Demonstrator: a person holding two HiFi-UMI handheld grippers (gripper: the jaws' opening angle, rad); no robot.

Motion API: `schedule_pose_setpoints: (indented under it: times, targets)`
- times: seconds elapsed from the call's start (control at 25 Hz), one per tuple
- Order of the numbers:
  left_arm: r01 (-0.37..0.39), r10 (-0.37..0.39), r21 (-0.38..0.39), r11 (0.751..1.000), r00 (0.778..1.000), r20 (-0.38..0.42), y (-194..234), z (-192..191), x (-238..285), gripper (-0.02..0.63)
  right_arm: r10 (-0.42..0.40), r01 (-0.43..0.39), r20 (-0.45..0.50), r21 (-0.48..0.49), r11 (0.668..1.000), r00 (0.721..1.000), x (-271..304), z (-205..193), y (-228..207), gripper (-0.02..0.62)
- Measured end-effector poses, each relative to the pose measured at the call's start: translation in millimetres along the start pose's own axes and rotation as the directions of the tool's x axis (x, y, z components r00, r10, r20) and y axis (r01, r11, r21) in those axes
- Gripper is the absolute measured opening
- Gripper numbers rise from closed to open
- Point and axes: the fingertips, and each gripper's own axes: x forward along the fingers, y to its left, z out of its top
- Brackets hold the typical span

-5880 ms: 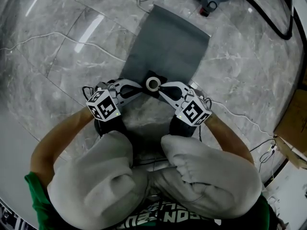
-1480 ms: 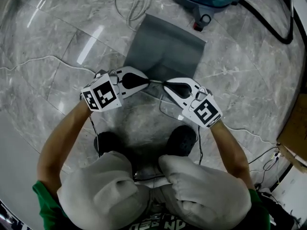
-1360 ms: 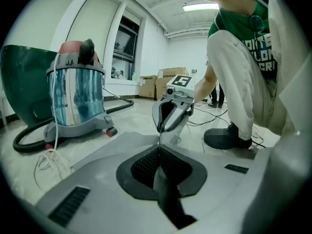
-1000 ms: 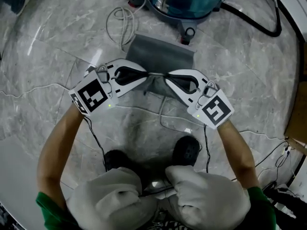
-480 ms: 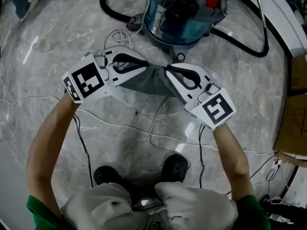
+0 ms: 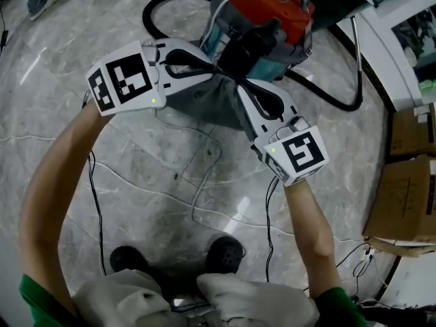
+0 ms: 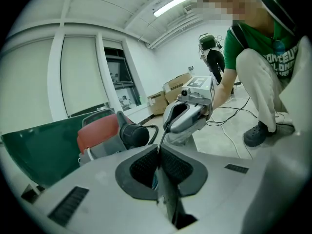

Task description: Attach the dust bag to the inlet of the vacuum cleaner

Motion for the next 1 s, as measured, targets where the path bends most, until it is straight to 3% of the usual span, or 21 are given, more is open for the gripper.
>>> schedule_pose_setpoints:
  times: [0.68,1.0]
  targets:
    - [-0.073,0.073,0.052,0.996,0.997,-0.010,48.6,26.7,8.4,0.025,-0.147,0.145,0.022,0.068,0.987,0.989,3.6,27.5,-46.2,0.021]
    - [-0.104,0.104,0.033,0.994,0.995,0.003,61.8,29.1,11.9,0.030,-0.164,0.159,0.038,0.113,0.981,0.986,6.4,30.4,-56.3,0.020]
